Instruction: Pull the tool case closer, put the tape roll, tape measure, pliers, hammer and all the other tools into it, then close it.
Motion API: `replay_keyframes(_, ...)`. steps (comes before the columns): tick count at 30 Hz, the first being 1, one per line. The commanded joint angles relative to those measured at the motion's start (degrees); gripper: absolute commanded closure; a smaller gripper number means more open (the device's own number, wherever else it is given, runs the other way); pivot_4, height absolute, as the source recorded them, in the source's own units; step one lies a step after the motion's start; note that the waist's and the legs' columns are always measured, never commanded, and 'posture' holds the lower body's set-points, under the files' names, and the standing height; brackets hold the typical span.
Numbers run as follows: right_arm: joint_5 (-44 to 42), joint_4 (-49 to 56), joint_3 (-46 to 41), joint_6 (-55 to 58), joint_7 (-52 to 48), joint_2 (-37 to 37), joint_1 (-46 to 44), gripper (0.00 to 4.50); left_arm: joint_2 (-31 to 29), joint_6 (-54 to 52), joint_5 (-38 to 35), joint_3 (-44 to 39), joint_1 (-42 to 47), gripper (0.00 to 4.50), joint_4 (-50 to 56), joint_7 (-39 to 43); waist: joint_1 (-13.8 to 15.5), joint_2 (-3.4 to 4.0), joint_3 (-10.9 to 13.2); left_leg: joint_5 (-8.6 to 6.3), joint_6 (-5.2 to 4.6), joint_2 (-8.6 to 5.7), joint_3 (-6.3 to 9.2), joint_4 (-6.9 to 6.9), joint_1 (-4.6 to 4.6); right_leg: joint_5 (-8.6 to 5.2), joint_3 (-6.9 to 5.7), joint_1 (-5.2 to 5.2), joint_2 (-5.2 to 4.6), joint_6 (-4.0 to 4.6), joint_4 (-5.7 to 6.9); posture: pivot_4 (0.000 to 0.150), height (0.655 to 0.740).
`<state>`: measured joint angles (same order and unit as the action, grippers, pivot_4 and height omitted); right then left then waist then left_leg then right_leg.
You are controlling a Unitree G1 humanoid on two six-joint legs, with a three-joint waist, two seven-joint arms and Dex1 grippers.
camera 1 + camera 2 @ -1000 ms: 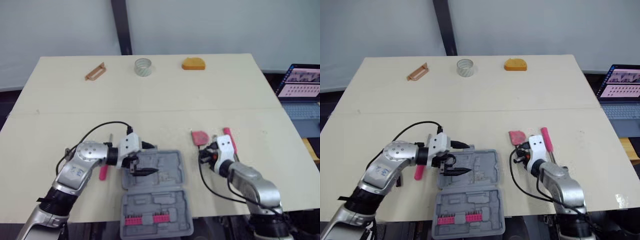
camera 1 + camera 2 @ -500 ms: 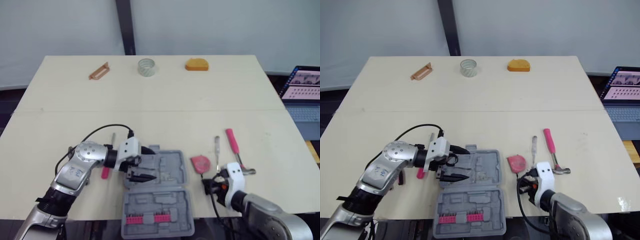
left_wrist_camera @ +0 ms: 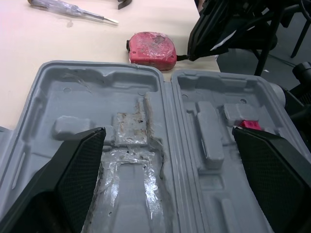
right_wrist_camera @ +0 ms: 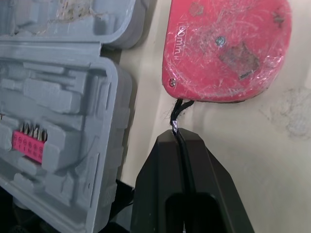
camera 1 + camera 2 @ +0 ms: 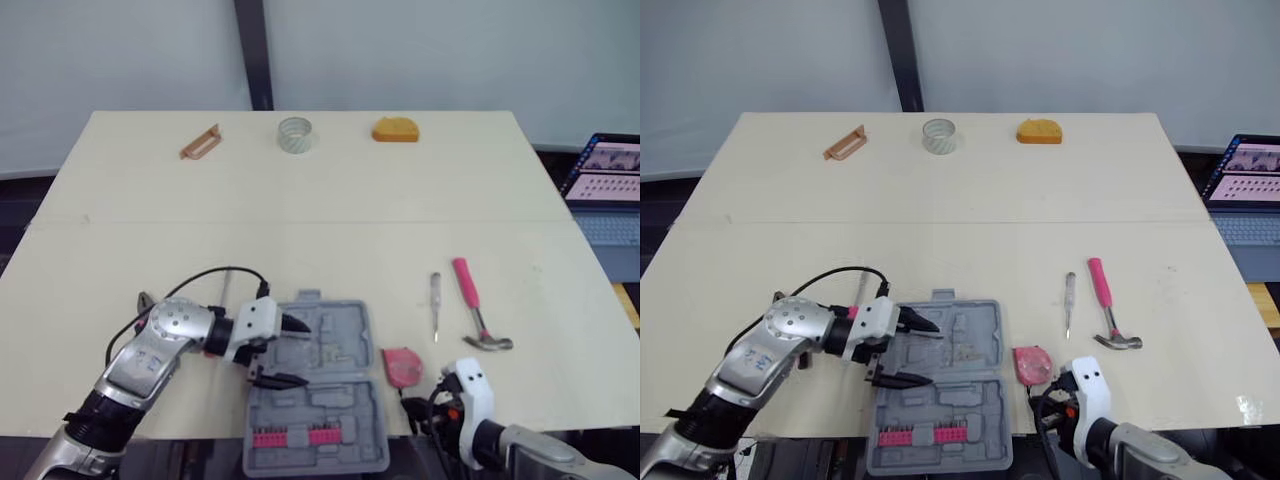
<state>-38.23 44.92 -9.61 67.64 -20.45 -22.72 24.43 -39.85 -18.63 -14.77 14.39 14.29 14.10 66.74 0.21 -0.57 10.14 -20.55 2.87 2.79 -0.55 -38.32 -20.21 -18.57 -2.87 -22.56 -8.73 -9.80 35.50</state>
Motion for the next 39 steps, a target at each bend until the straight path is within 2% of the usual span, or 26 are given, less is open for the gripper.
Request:
replay_keyframes(1, -1.85, 2.17, -0.45, -0.12, -0.69, -1.23, 1.1, 4.48, -0.57, 0.87, 0.02, 0.27, -0.41, 0.0, 2.29, 0.33, 0.1, 0.0, 0.0, 0.0, 0.0, 0.0, 0.0, 0.0, 0.0, 0.0, 0.0, 0.0, 0.0, 0.0, 0.0, 0.15, 0.74)
replay_keyframes(7, -3.29, 1.85, -0.52, -0.38, -0.46, -1.81, 0.43, 4.48, -0.39, 0.67, 0.14, 0.14, -0.06, 0.0, 2.22, -0.13, 0.56, 0.0, 0.0, 0.0, -0.01, 0.0, -0.01, -0.01, 0.0, 0.0, 0.0, 0.0, 0.0, 0.0, 0.0, 0.15, 0.74)
replay_keyframes(8, -4.04, 2.23, -0.77, 0.16, -0.79, -2.25, 0.36, 4.23, -0.41, 0.74, 0.15, 0.13, -0.06, 0.0, 2.22, -0.13, 0.6, 0.0, 0.0, 0.0, -0.01, 0.0, 0.0, -0.01, 0.0, 0.0, 0.0, 0.0, 0.0, 0.0, 0.0, 0.15, 0.74)
replay_keyframes(10, -5.91, 2.51, -1.9, 1.49, -1.3, -3.14, 0.22, 3.59, -0.41, 0.92, 0.14, 0.11, 0.05, 0.0, 2.06, -0.09, 0.74, 0.0, 0.0, 0.0, -0.01, 0.0, -0.01, -0.01, 0.0, 0.0, 0.0, 0.0, 0.0, 0.0, 0.0, 0.15, 0.74)
replay_keyframes(17, -12.4, 2.93, -6.94, 1.76, -8.4, -13.91, -0.38, 0.05, 0.97, 2.02, 0.21, 0.31, 0.86, 0.0, 1.51, -0.75, 1.23, -0.01, 0.0, -0.04, -0.07, 0.0, -0.02, -0.17, -0.01, 0.01, 0.01, 0.06, 0.0, 0.01, -0.02, 0.15, 0.74)
replay_keyframes(19, -12.36, 2.9, -7.53, -1.36, -12.49, -17.97, -1.56, 0.01, 1.26, 3.35, 0.45, 0.46, 0.56, 0.0, 1.8, -0.74, 1.25, -0.01, 0.0, -0.06, -0.11, 0.0, 0.0, -0.21, -0.01, 0.01, 0.0, 0.08, 0.01, 0.01, -0.01, 0.15, 0.74)
replay_keyframes(21, -7.15, 2.21, -6.3, -11.1, -21.59, -24.76, -3.6, 0.01, 1.96, 5.03, 0.41, 0.59, 0.1, 0.0, 2.27, -0.86, 1.25, 0.0, 0.0, -0.08, -0.14, 0.0, -0.01, -0.26, -0.02, 0.01, 0.01, 0.08, 0.01, 0.01, -0.02, 0.15, 0.74)
replay_keyframes(23, 5.43, -3.57, -0.74, -30.45, -33.15, -32.1, -5.1, 0.01, 2.26, 7.61, 1.2, 0.98, -0.46, 0.0, 1.96, -0.79, 1.06, 0.02, -0.02, -0.13, -0.23, 0.0, -0.06, -0.4, -0.03, 0.03, 0.05, 0.1, 0.02, -0.01, -0.04, 0.15, 0.74)
replay_keyframes(25, 13.71, -11.59, 4.19, -45.56, -40.9, -35.5, -8.29, 0.01, 2.64, 10.7, 2.65, 1.52, -0.4, 0.0, 0.65, -0.81, 1.11, -0.03, -0.03, -0.14, -0.24, 0.0, -0.02, -0.42, 0.0, 0.03, 0.05, 0.15, 0.06, -0.02, -0.09, 0.15, 0.74)
replay_keyframes(28, 21.76, -26.14, 12.63, -60.8, -49.36, -35.69, -20.17, 0.01, 3.05, 15.47, 5.29, 2.63, 0.2, 0.0, -1.49, -1.0, 1.01, -0.02, -0.02, -0.14, -0.24, 0.0, -0.04, -0.46, 0.0, 0.06, 0.04, 0.19, 0.05, -0.07, -0.29, 0.15, 0.74)
replay_keyframes(32, 26.86, -38.84, 19.89, -70.72, -53.99, -31.14, -30.85, 0.01, 3.98, 17.57, 5.82, 2.65, 0.67, 0.0, -3.18, -1.57, 1.07, -0.01, -0.01, -0.14, -0.24, 0.01, -0.04, -0.64, -0.1, 0.17, -0.01, 0.2, 0.05, -0.11, -0.41, 0.15, 0.74)
replay_keyframes(35, 29.87, -45.57, 23.08, -75.98, -55.58, -28.24, -35.03, 0.01, 4.45, 19.27, 6.88, 2.66, 0.66, 0.0, -3.69, -2.31, 1.07, 0.0, 0.0, -0.14, -0.24, 0.0, -0.05, -0.66, -0.14, 0.18, -0.03, 0.2, 0.04, -0.13, -0.31, 0.15, 0.74)
replay_keyframes(39, 31.25, -48.3, 25.14, -79.47, -56.57, -26.82, -35.88, 0.01, 4.23, 19.38, 7.42, 2.55, -0.79, 0.0, -2.86, -3.38, 1.07, 0.01, -0.01, -0.14, -0.24, 0.0, -0.05, -0.69, -0.15, 0.18, -0.05, 0.21, 0.04, -0.13, -0.31, 0.15, 0.74)
